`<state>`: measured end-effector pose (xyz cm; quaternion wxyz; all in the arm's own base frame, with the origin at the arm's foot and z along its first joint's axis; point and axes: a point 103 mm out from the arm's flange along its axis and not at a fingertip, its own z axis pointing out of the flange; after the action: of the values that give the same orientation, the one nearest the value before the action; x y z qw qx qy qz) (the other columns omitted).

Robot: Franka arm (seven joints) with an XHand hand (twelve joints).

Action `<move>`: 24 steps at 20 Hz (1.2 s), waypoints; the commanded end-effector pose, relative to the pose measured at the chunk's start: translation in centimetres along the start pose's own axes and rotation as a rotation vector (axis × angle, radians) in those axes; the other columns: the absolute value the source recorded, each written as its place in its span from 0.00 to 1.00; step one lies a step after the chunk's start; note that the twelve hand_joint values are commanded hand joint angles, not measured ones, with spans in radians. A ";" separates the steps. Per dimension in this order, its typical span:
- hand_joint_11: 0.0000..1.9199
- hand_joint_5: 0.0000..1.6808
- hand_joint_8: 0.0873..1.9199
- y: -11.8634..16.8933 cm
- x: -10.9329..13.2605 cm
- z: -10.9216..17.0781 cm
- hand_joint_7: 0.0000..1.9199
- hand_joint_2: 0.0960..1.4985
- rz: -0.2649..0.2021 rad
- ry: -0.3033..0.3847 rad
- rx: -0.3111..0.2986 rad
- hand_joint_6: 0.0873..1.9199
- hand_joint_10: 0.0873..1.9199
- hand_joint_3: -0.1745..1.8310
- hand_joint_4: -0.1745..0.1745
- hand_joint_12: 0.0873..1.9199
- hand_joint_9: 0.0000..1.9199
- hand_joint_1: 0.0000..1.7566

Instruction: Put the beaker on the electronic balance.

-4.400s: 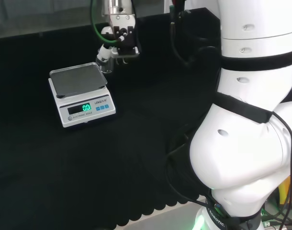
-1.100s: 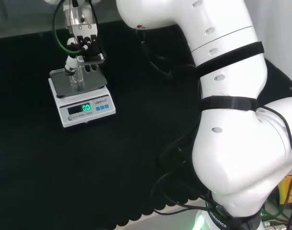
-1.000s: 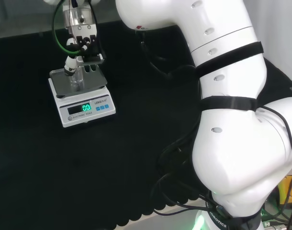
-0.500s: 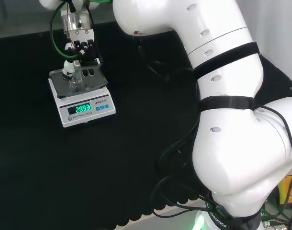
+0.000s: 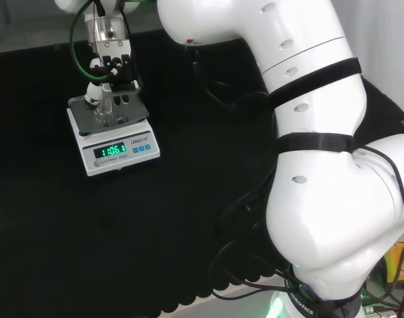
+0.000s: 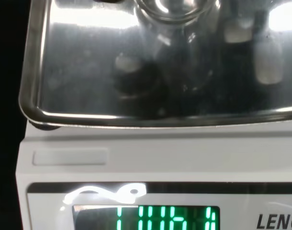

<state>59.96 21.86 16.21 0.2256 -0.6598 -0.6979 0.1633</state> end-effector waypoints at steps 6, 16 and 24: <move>0.54 0.23 0.50 -0.6 -0.2 -0.6 0.31 0.59 0.003 0.013 -0.028 0.45 0.35 0.00 0.09 0.53 0.47 0.35; 0.31 0.19 0.47 -2.3 -0.3 -2.7 0.23 0.53 -0.012 0.034 -0.152 0.35 0.40 0.01 0.22 0.66 0.25 0.24; 0.30 0.19 0.46 -6.1 -2.9 -4.6 0.22 0.53 0.005 0.056 -0.195 0.31 0.41 0.02 0.22 0.67 0.23 0.24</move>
<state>58.41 20.51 20.46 0.1916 -0.6748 -0.7050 0.1042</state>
